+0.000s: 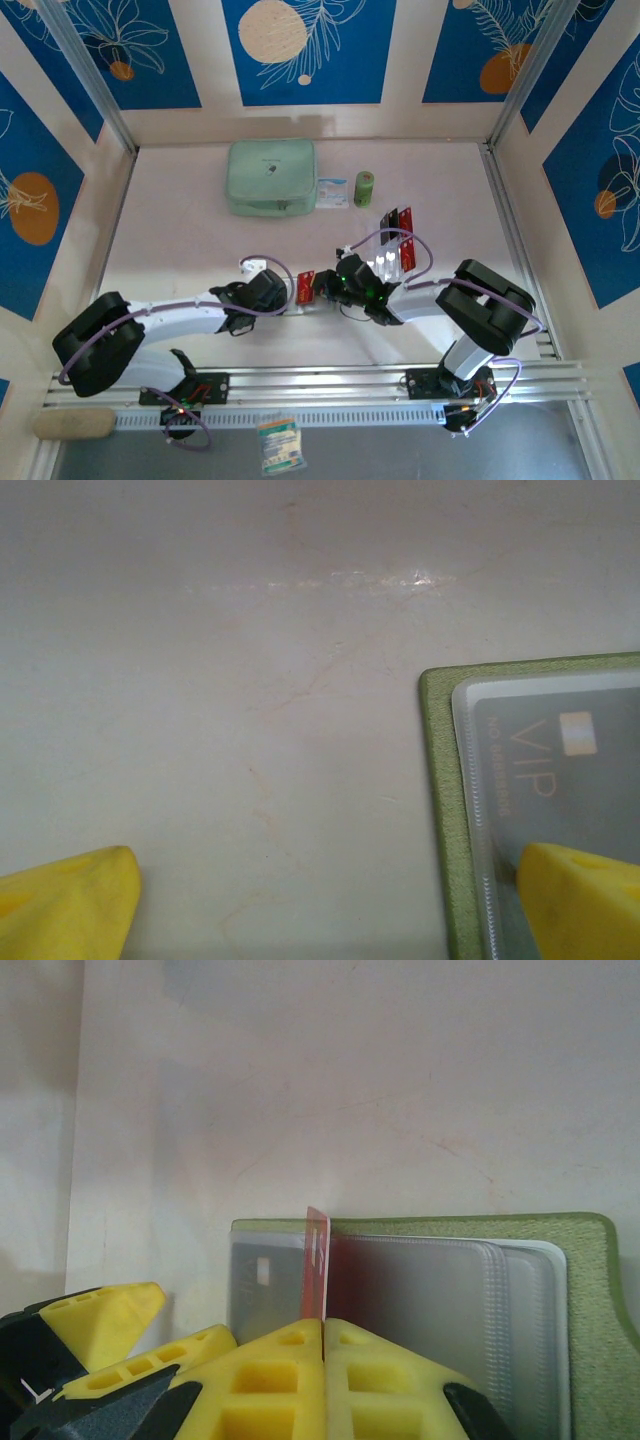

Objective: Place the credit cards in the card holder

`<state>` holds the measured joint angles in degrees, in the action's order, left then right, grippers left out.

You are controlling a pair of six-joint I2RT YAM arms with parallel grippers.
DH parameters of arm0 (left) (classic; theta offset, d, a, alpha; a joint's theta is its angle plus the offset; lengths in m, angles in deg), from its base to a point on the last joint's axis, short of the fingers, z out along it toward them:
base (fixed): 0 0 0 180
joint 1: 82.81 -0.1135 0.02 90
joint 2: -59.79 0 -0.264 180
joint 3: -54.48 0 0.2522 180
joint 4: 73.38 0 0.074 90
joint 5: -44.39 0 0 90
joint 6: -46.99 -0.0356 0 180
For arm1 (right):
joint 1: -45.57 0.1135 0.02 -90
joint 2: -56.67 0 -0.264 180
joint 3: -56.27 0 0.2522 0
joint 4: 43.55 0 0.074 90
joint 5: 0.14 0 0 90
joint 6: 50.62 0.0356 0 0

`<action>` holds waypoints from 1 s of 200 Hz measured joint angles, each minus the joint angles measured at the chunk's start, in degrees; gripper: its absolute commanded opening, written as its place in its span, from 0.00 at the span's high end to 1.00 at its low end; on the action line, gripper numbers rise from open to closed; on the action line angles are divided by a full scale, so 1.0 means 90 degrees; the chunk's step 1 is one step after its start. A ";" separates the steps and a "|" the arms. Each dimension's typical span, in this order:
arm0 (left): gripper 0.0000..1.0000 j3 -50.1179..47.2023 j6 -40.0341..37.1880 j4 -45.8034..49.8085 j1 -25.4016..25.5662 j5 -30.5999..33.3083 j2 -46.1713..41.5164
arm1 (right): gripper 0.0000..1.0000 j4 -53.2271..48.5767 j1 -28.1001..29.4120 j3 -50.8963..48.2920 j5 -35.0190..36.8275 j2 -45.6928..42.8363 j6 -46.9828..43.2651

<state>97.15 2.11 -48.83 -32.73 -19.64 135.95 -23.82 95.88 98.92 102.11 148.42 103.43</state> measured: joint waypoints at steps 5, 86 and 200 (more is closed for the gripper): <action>0.04 -0.0005 0.0000 0.0002 0.0000 0.0000 -0.0005 | 1.00 0.0015 0.0000 -0.0019 0.0000 0.0000 0.0007; 0.04 -0.0017 0.0000 0.0022 0.0000 0.0000 -0.0039 | 1.00 0.0010 0.0044 -0.0155 -0.0005 -0.0007 0.0010; 0.04 -0.0017 -0.0002 0.0022 0.0000 0.0000 -0.0039 | 1.00 -0.0364 0.0078 -0.0177 -0.0056 -0.0226 0.0007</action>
<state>97.00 2.09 -48.64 -32.73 -19.64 135.60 -27.10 96.58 97.32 101.60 146.39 103.50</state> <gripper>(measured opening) 0.960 0.056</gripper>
